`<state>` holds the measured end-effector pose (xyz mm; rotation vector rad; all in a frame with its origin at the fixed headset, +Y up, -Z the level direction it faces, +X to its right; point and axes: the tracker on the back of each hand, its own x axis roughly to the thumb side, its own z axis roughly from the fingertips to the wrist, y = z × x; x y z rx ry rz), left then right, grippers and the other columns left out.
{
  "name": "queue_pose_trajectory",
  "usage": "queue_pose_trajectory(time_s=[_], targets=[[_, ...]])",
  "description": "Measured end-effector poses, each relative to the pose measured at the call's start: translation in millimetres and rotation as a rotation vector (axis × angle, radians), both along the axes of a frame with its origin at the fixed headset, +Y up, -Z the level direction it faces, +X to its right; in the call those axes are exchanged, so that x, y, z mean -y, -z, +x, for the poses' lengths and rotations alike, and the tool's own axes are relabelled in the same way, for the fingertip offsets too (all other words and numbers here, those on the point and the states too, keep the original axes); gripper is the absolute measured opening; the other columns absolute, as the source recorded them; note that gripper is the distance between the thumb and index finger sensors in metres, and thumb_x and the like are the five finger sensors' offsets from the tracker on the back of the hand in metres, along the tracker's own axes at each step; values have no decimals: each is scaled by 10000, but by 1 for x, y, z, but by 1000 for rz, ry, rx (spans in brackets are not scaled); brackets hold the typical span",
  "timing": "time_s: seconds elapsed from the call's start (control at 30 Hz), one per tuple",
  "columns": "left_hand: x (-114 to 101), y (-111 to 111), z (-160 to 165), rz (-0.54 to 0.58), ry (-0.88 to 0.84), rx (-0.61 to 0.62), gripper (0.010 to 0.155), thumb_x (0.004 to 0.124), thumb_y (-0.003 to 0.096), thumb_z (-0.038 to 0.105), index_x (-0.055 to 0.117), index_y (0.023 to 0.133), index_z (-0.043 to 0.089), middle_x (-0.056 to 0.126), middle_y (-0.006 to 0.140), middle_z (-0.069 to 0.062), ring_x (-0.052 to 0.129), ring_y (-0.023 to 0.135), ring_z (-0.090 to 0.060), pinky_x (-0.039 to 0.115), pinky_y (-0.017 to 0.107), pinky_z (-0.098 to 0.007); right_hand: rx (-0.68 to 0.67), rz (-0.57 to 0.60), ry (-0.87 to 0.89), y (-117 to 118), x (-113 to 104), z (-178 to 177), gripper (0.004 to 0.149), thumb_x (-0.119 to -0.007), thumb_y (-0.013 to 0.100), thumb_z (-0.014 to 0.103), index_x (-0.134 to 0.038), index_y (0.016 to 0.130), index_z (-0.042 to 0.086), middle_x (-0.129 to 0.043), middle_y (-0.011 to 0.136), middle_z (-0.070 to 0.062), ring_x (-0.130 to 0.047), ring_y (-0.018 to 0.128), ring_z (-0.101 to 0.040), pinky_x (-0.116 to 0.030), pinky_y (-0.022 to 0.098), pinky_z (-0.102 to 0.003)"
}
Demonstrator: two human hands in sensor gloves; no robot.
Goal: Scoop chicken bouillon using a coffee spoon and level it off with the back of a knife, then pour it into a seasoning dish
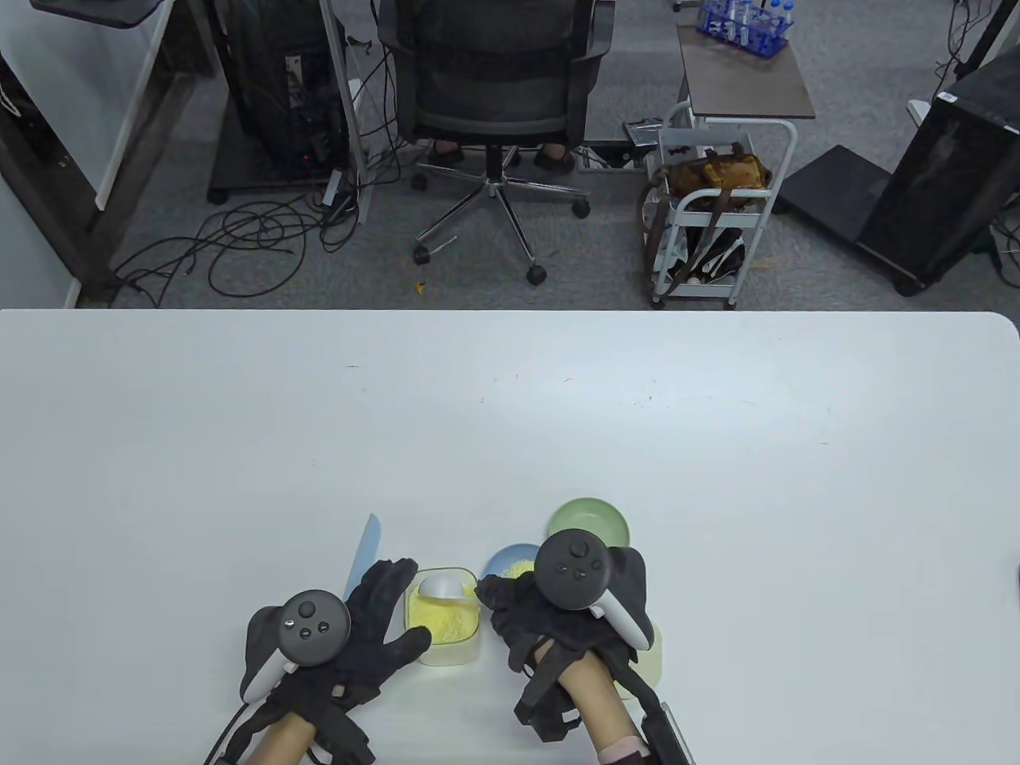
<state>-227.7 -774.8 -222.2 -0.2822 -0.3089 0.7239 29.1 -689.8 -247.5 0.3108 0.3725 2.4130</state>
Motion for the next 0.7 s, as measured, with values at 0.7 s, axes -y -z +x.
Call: queue_pose_trajectory(time_s=[0.7], targets=[[1,1,0,-1,7,-1,894,623,417,751,201,1117,388,244,1187,-199,347,1127,-439,327,749,-658,44,-403,408,11,32,-4,370,-806,340,115,-797,643,-96,-930,295,-329,-892,-123,32,-872,-110,-283]])
